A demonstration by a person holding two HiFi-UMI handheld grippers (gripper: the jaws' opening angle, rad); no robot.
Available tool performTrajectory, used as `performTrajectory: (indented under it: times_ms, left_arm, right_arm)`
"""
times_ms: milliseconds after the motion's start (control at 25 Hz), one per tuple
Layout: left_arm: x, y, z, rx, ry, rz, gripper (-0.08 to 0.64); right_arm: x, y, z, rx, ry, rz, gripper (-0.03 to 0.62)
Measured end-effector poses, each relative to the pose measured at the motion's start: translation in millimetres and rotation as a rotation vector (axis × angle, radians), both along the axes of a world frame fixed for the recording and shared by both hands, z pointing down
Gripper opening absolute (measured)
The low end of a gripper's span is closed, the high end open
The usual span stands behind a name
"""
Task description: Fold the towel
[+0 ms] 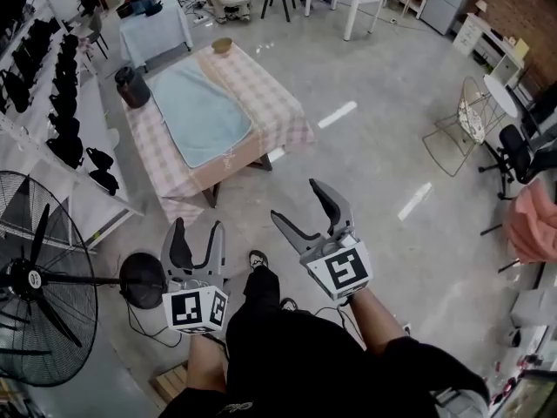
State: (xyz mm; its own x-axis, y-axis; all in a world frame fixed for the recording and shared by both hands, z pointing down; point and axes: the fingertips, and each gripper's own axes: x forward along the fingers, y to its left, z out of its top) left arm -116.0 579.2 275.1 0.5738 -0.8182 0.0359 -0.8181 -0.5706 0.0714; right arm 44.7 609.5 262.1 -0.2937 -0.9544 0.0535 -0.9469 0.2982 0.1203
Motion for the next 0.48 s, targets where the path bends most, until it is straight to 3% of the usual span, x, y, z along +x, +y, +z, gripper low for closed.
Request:
performTrajectory:
  times_ms: [480]
  left_arm:
    - [16.1, -151.7, 7.3, -0.033, 0.035, 0.042, 0.293]
  right_arm:
    - [-3.4, -152.5, -0.5, -0.028, 0.063, -0.033, 0.342]
